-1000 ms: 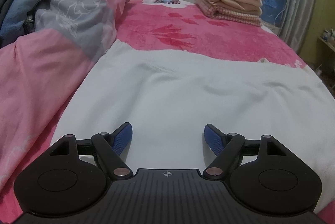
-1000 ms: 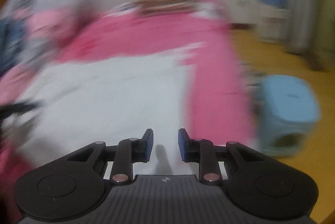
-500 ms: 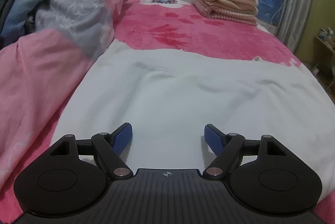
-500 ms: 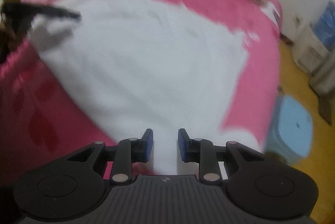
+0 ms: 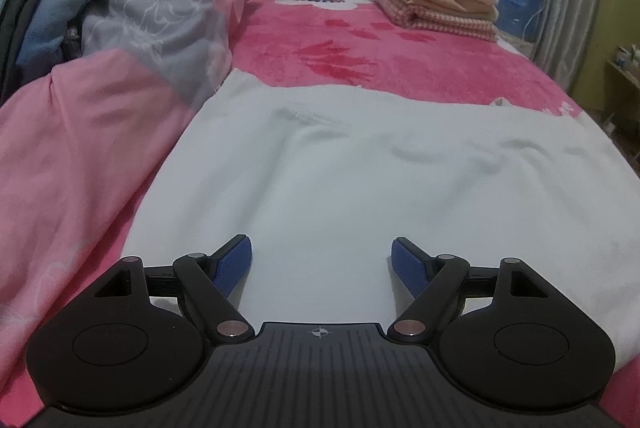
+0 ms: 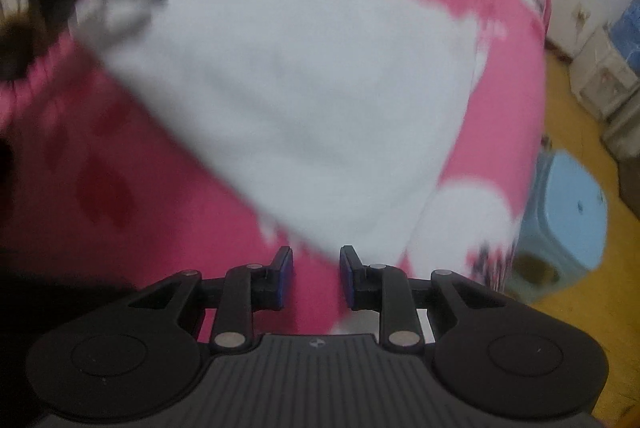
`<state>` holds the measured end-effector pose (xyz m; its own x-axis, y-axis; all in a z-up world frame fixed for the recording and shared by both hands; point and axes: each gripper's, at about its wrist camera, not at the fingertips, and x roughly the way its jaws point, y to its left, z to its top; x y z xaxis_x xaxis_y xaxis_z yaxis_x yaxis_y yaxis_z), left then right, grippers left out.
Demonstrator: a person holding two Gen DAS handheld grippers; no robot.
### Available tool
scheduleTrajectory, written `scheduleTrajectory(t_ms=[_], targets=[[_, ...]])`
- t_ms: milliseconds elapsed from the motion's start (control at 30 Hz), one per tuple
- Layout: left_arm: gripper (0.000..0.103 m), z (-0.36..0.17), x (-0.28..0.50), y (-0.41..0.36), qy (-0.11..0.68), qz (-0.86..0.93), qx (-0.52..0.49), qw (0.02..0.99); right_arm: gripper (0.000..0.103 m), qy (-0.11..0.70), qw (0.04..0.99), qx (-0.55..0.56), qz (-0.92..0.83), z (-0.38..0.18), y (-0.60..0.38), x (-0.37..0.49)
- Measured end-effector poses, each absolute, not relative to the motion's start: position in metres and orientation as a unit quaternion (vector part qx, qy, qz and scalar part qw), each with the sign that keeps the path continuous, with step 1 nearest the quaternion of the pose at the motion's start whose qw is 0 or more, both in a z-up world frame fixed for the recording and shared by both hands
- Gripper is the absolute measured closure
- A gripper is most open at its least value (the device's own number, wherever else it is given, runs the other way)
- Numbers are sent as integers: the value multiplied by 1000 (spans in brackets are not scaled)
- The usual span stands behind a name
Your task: Fold clothes
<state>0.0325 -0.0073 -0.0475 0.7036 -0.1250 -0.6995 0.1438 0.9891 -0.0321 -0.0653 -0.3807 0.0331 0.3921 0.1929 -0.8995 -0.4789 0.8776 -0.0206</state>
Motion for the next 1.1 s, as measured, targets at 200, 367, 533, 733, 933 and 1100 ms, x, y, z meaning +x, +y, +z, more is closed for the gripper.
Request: scheduleTrajectory(t_ms=[200,367,533,733,933,1100], targets=[[25,-38,26,-3,389,-70,42,918,76,442,841,-136,280,27,-326,-23],[24,-28,11,15,411,-55,93,905,75,461,818,-147,311,-7,-297,-14],[24,-12,-2,54,443,-34,60,894,75,511,771,-164,343,-9,-312,-45],[26,-4,2,62,460,-40,49,886,75,536,760,-100,353,9,-322,-23],[57,-17,8,38,434,-46,37,899,76,528,794,-10,301,2,-323,22],[65,-36,7,40,511,-40,65,856,76,534,794,55,286,-5,-343,33]])
